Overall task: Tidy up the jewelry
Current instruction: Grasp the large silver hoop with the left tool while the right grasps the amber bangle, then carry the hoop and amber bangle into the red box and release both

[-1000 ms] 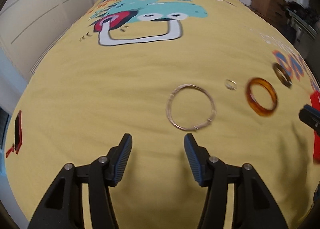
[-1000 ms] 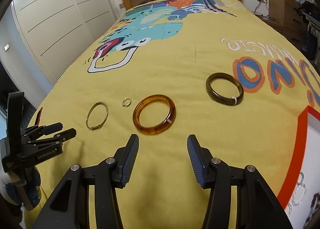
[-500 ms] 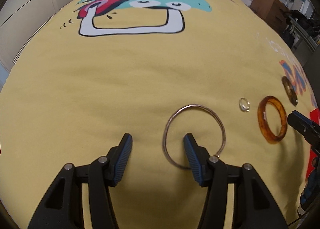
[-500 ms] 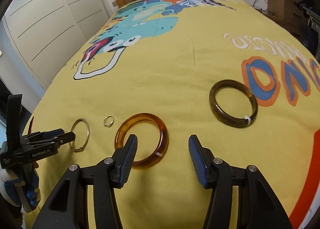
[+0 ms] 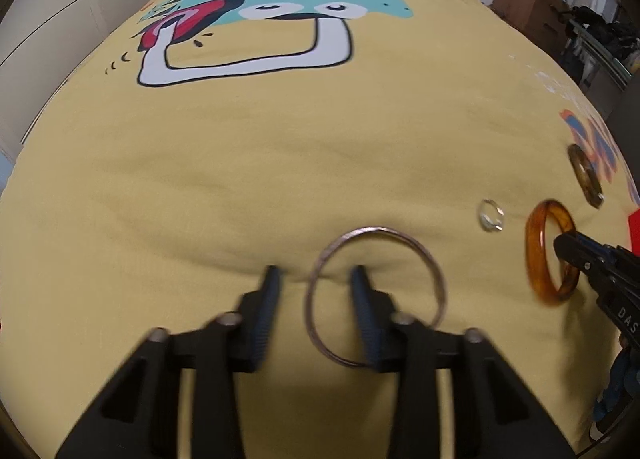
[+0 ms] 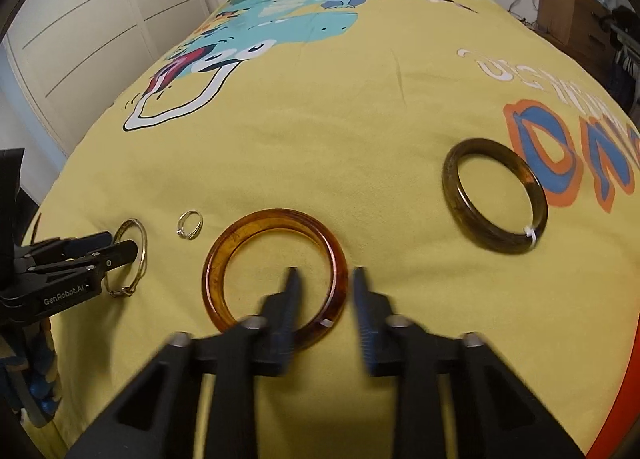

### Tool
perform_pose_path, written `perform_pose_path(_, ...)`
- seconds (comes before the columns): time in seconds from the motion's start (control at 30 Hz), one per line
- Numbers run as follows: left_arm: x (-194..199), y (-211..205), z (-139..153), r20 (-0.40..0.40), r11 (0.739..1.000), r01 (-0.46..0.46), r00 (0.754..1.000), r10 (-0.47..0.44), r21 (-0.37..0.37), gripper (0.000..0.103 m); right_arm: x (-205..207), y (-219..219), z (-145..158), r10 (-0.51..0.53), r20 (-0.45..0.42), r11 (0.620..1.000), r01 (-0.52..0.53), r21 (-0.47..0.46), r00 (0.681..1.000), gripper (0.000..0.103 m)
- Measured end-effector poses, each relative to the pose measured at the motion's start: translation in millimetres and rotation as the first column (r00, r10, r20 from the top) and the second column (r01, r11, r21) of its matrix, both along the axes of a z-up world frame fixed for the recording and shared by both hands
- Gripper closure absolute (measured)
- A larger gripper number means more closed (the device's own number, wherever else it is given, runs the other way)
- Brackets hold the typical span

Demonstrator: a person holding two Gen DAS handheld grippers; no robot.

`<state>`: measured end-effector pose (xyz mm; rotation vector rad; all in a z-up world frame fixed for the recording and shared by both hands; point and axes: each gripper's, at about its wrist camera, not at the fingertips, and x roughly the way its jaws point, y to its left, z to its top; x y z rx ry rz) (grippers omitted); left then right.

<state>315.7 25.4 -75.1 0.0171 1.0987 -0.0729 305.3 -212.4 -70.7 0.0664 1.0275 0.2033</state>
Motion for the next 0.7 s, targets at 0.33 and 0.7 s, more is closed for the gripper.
perform_pose_path(0.33,-38,-12,23,0.013,1.0,0.015,1.0,-0.015,0.006,0.1,-55,-8,27,-0.007,0.036,1.0,0.007,0.012,0.999,0.092)
perform_pose_path(0.7,-101,-45,62,0.062,0.994,0.088,0.994,-0.092,0.061,0.1,-139,-56,90,-0.09,0.13,0.996,0.089,0.013,0.987,0.092)
